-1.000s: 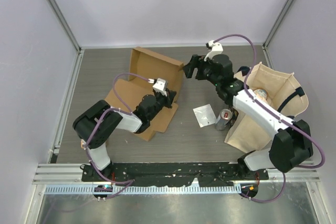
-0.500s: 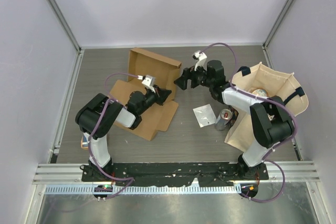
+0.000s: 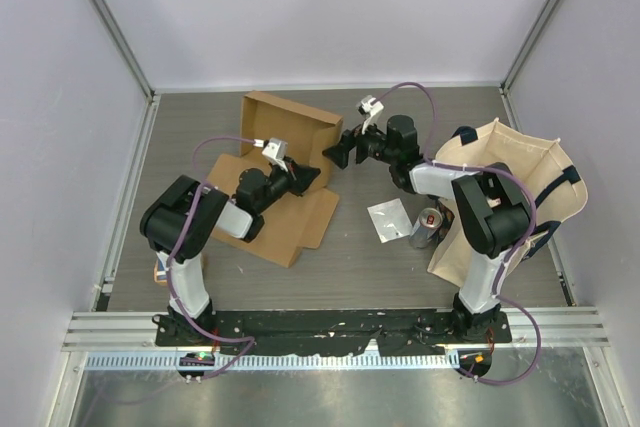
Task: Fold the paper box
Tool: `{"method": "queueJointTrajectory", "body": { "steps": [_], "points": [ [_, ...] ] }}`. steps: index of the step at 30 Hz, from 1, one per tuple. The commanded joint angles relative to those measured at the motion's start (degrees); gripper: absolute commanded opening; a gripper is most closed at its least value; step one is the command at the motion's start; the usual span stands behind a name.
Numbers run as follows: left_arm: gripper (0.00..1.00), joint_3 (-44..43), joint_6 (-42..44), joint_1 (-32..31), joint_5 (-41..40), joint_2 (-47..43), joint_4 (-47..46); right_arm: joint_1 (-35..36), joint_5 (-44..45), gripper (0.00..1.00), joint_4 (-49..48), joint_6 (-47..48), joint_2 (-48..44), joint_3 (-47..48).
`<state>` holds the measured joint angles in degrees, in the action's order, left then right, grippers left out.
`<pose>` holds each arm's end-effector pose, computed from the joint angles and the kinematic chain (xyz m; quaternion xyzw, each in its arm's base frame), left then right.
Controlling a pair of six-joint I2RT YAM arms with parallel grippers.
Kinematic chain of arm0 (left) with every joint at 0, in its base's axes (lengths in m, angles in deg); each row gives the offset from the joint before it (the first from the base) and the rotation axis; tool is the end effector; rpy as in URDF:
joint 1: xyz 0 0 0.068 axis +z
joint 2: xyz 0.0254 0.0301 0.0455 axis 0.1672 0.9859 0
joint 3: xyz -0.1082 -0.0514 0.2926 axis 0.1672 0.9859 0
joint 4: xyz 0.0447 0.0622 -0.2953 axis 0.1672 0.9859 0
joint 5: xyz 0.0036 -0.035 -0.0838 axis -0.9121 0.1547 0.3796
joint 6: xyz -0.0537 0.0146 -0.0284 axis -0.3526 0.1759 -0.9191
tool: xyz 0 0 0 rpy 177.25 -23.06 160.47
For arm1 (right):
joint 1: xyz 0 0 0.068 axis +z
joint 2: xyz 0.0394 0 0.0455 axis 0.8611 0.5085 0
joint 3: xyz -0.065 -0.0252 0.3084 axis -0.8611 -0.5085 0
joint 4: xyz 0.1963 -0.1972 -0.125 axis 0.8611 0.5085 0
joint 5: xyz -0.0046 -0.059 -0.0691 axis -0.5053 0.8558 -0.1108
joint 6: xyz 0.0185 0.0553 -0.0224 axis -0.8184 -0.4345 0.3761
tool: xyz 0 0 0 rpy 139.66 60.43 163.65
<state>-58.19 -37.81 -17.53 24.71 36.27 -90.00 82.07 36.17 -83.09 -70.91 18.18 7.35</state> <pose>0.3266 -0.1842 0.1453 0.1020 0.7021 -0.4244 0.5627 0.4142 0.1996 0.2141 -0.2662 0.7164 0.3639 0.5325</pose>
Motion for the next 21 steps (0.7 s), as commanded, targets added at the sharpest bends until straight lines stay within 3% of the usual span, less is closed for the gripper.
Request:
{"method": "queueJointTrajectory", "body": {
  "steps": [1, 6, 11, 14, 16, 21],
  "points": [
    [0.00, -0.02, -0.89, 1.23, 1.73, -0.25, 2.44, -0.31, 1.54, 0.91, -7.43, 3.11, 0.70, 2.19],
    [0.00, -1.16, -0.89, 1.14, 1.65, -0.69, 6.29, 0.13, -2.51, 0.91, -10.05, 0.13, 3.51, 4.48],
    [0.00, -0.81, -1.24, 1.23, 1.30, -0.43, 6.48, 1.01, 1.35, 0.91, -10.94, -2.50, 4.13, 4.13],
    [0.00, -0.63, -1.24, 1.23, 1.12, -0.34, 6.74, -0.21, 0.49, 0.91, -16.91, -6.80, 3.17, 1.49],
    [0.00, -0.89, -1.06, 1.23, 0.42, -0.60, 8.93, -0.31, 1.09, 0.91, -14.13, -7.35, 1.51, 1.40],
    [0.00, -1.07, -0.89, 1.23, -0.99, -1.22, 11.40, 2.76, 12.24, 0.87, -4.73, -7.52, -6.23, -0.71]
  ]
}}
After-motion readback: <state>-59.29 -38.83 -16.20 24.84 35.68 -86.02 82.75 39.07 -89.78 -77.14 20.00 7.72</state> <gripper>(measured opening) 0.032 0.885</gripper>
